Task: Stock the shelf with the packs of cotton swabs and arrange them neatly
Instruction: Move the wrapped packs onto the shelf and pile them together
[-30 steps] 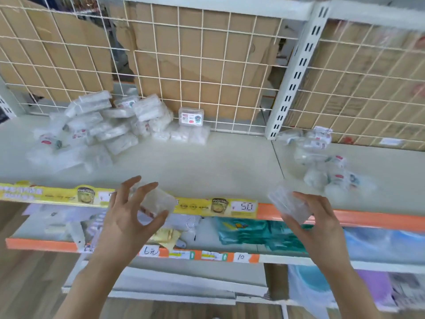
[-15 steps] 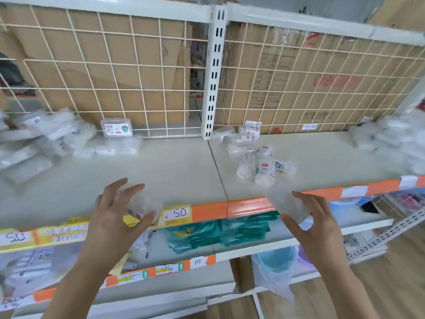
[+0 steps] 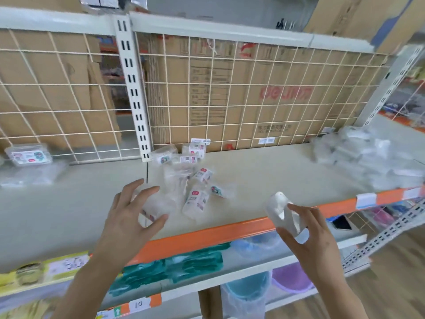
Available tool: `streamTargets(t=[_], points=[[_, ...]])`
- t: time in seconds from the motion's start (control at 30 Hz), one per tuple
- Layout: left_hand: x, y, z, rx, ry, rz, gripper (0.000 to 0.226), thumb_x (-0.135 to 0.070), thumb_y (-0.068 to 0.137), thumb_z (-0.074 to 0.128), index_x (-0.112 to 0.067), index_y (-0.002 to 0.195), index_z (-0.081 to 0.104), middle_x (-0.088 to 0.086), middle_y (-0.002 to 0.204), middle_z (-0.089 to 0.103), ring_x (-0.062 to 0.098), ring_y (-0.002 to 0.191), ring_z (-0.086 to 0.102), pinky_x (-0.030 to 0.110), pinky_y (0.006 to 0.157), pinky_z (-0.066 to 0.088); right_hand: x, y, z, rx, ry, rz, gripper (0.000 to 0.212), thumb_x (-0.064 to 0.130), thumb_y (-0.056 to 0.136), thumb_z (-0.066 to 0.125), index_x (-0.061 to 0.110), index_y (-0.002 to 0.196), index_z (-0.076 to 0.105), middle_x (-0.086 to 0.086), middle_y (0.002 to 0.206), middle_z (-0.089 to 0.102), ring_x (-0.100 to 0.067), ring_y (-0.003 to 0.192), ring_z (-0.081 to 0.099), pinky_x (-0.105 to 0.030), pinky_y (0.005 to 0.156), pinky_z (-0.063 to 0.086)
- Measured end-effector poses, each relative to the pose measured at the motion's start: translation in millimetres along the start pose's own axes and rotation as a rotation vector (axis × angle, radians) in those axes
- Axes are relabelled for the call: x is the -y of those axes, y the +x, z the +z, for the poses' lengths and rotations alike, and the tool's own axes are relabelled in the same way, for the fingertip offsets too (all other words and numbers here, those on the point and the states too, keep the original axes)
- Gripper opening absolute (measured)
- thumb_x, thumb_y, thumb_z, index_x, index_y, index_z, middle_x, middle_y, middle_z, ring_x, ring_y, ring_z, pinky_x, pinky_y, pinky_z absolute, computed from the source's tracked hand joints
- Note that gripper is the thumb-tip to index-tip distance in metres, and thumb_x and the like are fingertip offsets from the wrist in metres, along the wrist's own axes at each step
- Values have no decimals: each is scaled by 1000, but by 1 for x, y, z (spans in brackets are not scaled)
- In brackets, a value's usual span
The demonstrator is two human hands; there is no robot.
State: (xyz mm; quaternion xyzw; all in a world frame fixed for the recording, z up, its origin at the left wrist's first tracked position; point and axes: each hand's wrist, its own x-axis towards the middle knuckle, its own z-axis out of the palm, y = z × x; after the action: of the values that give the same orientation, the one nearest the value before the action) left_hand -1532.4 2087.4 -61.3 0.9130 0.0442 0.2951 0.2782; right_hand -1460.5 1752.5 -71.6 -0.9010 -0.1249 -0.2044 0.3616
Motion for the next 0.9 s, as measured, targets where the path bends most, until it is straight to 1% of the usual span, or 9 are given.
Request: streamTargets(t=[0.13,0.2,0.33,0.43,0.5,0.57,0.7,0.83,0.9], points=[[-21,18,37,45,3,-33,63,-60,69,50,-23,119,62,1,133,46,15,110,45,39,93,40,-26,22,-4,61,17,-21,46,20,72,80,25,114,60,15,104,49,-3,85,48,-9,61,35],[-28,29,51,71,-10,-55,65,-62,68,49,-26,121,60,1,136,45,21,115,45,35,97,36,-35,31,-2,81,25,-43,48,21,71,81,26,114,60,15,104,49,-2,82,48,-8,62,35],[-40,58,74,102,-29,-54,67,-63,67,47,-27,123,58,0,138,44,18,119,40,28,99,30,-48,47,1,83,34,-69,49,20,70,82,25,114,60,12,104,50,-3,81,48,-12,55,35],[-42,81,92,150,-41,-8,67,-62,71,47,-23,125,57,1,139,42,23,123,39,32,99,32,-54,60,6,67,27,-55,49,22,70,82,27,114,60,14,105,50,-3,80,49,-12,58,37],[-41,98,105,176,-26,34,65,-60,76,51,-22,127,55,2,141,40,21,125,34,33,100,32,-57,69,10,42,33,-59,46,29,72,80,29,113,59,16,104,48,0,78,47,-9,59,37],[-38,117,119,198,-18,61,57,-48,82,64,-19,130,54,3,143,37,22,127,33,31,100,30,-60,78,13,14,27,-69,45,34,71,75,29,113,58,17,103,47,2,80,46,-5,59,38],[-32,154,144,245,-54,78,51,-31,88,64,-17,134,48,2,146,31,20,123,38,31,101,36,-65,99,17,-16,-30,-53,51,19,68,84,25,112,60,14,102,49,-1,81,47,-4,56,38],[-28,185,170,364,-22,15,58,-35,90,58,-17,142,37,4,149,24,24,131,29,35,105,30,-65,120,21,-38,-79,-53,50,20,68,83,24,112,60,13,101,49,-7,79,51,-6,58,34],[-22,195,182,469,46,-14,59,-38,91,56,-19,143,35,6,151,19,28,134,26,38,107,29,-66,126,24,-51,-91,-53,49,21,68,83,24,112,60,14,102,48,-2,80,48,-5,58,32]])
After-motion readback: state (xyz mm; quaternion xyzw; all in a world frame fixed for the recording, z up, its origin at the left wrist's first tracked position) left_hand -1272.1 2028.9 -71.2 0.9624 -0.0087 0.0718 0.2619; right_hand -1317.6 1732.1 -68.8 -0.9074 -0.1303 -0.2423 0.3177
